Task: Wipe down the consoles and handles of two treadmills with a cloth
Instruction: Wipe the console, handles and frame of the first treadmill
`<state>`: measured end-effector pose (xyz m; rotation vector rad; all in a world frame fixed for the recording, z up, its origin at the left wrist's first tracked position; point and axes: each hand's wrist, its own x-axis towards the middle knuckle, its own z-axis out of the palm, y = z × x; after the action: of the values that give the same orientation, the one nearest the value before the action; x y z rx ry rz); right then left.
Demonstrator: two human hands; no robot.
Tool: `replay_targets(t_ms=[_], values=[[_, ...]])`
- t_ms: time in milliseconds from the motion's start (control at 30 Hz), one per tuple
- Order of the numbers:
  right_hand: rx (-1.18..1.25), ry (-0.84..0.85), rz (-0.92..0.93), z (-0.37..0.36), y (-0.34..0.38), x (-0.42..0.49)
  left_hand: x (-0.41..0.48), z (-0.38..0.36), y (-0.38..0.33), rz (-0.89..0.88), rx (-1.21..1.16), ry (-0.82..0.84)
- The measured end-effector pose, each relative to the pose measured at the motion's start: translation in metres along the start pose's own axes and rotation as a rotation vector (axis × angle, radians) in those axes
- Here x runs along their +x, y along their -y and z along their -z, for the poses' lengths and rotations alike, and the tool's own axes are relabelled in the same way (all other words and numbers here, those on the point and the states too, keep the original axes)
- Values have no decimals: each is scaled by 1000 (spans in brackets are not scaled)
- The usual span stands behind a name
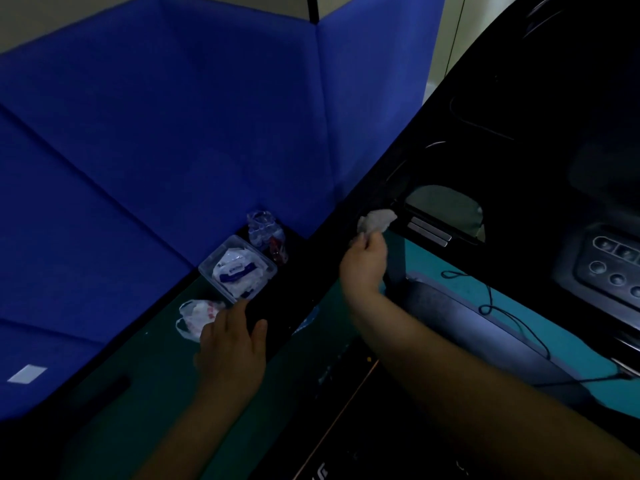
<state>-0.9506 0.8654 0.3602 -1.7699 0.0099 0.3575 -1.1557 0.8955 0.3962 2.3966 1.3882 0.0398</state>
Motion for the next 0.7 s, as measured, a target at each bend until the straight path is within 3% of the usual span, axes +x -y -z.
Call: replay_targets(t_ms=[100,267,333,467,567,700], values=[[-10,75,200,4,-13,-42,-1,-1,-2,8,20,-4],[34,452,363,28,-49,-105,-2,0,-4,19,27,1],[56,409,258,38,-48,-101,-1,1,-3,4,19,-1],[17,155,-3,33,-29,-30,-2,1,-3,12,14,-2],[-74,181,22,11,-17,-18,-1,0,-2,16,3,7],[-111,280,-7,3,-41,-74,0,-1,-2,6,16,-9]])
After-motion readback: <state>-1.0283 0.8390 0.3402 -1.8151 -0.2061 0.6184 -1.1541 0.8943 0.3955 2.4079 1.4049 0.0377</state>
